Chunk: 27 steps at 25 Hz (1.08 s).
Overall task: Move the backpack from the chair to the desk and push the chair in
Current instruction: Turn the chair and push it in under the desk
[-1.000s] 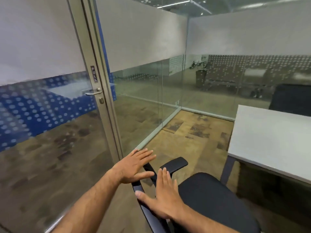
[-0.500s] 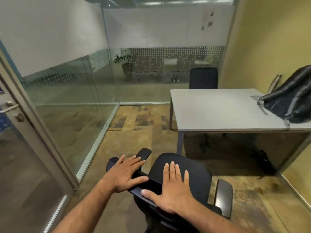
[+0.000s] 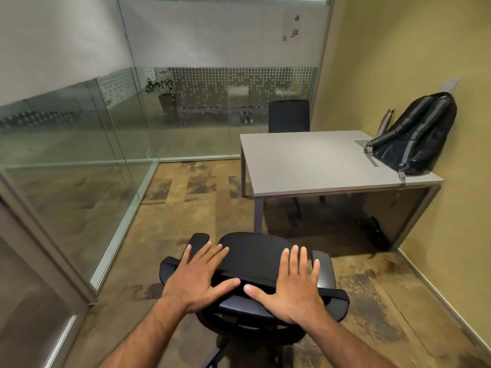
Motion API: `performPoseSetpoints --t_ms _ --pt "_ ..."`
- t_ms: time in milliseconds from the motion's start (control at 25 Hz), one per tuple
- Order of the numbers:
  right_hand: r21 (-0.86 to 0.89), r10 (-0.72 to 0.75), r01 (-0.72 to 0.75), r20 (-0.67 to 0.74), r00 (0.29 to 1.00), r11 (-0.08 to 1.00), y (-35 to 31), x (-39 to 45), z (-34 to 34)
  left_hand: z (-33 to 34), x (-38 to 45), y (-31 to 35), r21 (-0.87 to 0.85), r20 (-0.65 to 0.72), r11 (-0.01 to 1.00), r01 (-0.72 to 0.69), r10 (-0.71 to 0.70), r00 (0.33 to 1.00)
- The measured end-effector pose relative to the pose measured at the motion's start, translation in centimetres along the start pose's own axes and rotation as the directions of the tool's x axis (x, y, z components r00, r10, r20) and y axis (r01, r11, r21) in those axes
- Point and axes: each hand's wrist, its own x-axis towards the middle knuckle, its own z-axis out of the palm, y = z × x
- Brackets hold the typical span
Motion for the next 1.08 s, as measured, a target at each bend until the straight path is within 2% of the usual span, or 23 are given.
performPoseSetpoints --t_ms 360,640,840,1080 --pt "0.070 0.048 -0.055 0.095 0.994 0.996 2.0 -2.5 0.0 0.4 -0.4 2.0 -0.003 -0.057 0.992 -0.125 0.125 0.991" --pt "0.096 0.129 -0.140 0.119 0.985 0.985 2.6 -3.5 0.3 0.2 1.4 2.1 -0.019 -0.095 0.968 -0.251 0.249 0.964" --pt "0.113 0.176 -0.184 0.078 0.981 0.976 3.6 -4.1 0.3 0.5 4.1 3.0 -0.034 -0.094 0.950 -0.310 0.306 0.947" --pt "0.119 0.242 -0.238 -0.021 0.970 0.964 6.8 -3.4 -0.5 0.6 8.5 6.2 -0.026 -0.019 0.936 -0.351 0.350 0.936"
